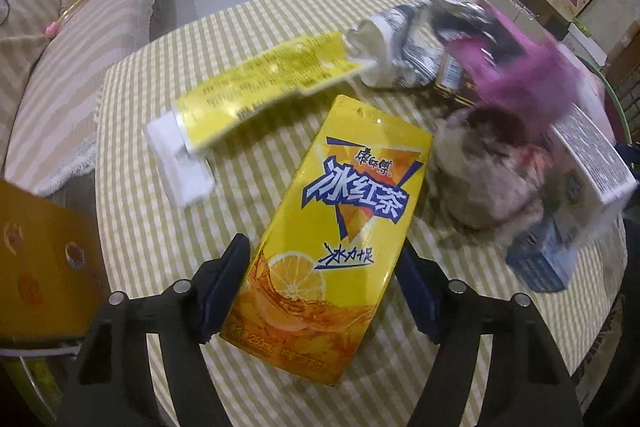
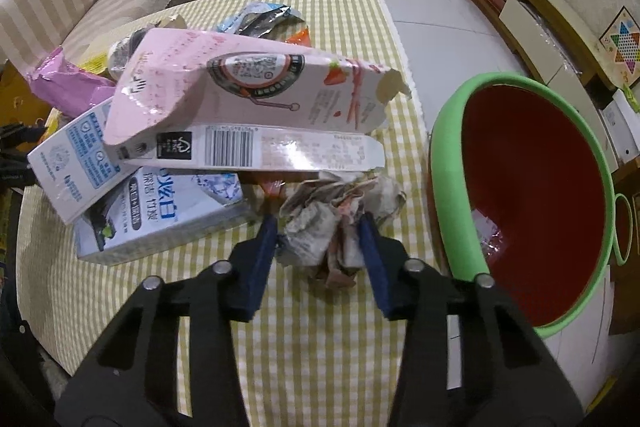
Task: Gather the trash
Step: 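Lift the carton with the left gripper while the right gripper carries the paper over the bin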
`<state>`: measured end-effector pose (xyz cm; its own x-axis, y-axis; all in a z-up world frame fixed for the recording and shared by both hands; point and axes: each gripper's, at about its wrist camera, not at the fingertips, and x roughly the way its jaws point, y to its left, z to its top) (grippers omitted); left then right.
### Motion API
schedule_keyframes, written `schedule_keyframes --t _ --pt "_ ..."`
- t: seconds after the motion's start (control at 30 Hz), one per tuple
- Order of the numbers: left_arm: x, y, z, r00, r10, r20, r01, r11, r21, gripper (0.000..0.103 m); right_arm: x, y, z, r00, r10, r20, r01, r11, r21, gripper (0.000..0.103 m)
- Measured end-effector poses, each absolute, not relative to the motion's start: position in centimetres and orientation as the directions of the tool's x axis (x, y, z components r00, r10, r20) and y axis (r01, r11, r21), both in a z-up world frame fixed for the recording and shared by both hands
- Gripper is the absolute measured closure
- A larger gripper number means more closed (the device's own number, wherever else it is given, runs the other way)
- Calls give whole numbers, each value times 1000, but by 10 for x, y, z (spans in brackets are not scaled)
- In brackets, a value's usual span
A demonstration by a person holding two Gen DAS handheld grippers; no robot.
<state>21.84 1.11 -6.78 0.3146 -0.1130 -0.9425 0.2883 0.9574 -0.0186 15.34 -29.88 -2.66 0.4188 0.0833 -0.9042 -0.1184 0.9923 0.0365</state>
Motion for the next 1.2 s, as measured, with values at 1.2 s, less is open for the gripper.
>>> schedule_keyframes --t 1.2 --pt "109 2 69 594 -141 -792 72 990 -123 38 104 -287 78 566 232 -791 -211 968 132 72"
